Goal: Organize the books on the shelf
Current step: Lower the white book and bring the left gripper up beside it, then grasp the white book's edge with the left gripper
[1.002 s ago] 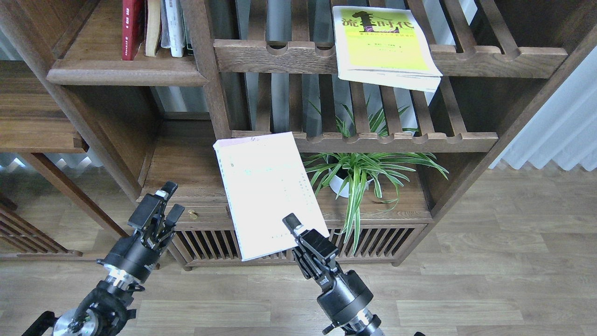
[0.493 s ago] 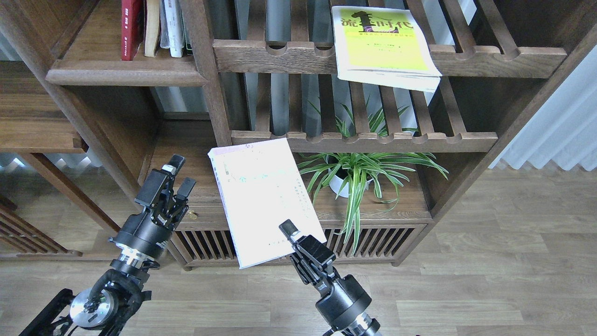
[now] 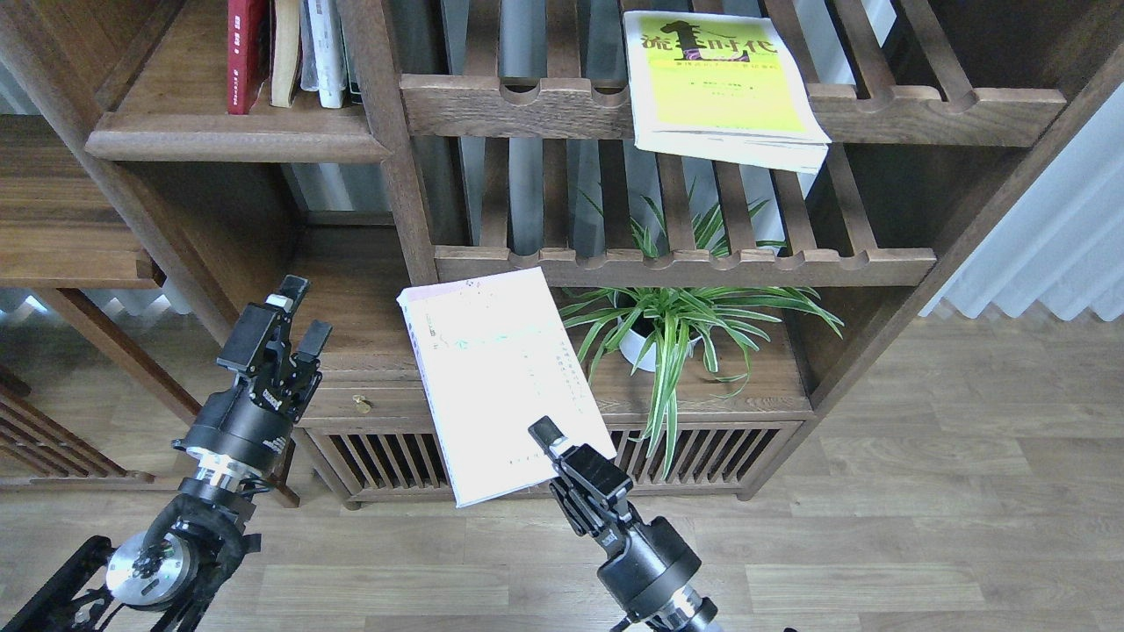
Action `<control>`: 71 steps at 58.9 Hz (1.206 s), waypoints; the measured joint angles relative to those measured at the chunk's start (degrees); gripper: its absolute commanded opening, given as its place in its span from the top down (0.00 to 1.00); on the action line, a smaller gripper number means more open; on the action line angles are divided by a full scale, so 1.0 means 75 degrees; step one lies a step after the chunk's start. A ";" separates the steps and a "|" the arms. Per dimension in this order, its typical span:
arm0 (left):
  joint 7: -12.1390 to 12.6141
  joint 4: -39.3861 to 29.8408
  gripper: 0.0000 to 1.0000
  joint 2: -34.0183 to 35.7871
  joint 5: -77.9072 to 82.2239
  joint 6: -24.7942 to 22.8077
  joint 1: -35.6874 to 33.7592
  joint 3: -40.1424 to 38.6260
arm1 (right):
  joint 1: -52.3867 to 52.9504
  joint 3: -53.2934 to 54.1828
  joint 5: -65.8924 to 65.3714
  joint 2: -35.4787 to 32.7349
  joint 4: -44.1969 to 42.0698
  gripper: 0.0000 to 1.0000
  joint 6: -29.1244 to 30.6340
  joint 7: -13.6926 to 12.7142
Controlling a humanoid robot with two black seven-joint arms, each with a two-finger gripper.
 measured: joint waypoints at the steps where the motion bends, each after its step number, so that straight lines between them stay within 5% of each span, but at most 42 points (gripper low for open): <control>1: 0.0011 0.0000 0.08 0.0057 0.0012 0.0000 0.0009 0.0016 | 0.0001 0.0000 0.0000 0.0000 -0.0001 0.95 0.0001 0.0000; 5: 0.0046 -0.0022 0.14 0.0367 0.0041 0.0000 0.0064 0.0129 | 0.0000 0.0000 0.0002 0.0000 -0.0004 0.95 0.0002 0.0000; 28: 0.0425 -0.0576 0.13 0.3249 -0.1884 0.0000 -0.0930 0.1749 | 0.0008 -0.0035 -0.0042 0.0000 -0.0140 0.95 0.0005 -0.0007; 43: 0.0451 -0.0840 0.11 0.3232 -0.1972 0.0000 -0.1670 0.3515 | 0.0048 -0.0015 -0.0056 0.0000 -0.0183 0.94 0.0005 -0.0011; 71: 0.0344 -0.0763 0.07 0.1743 -0.1001 0.0004 -0.2121 0.3602 | 0.0094 0.0063 -0.0058 0.0000 -0.0184 0.94 0.0011 -0.0005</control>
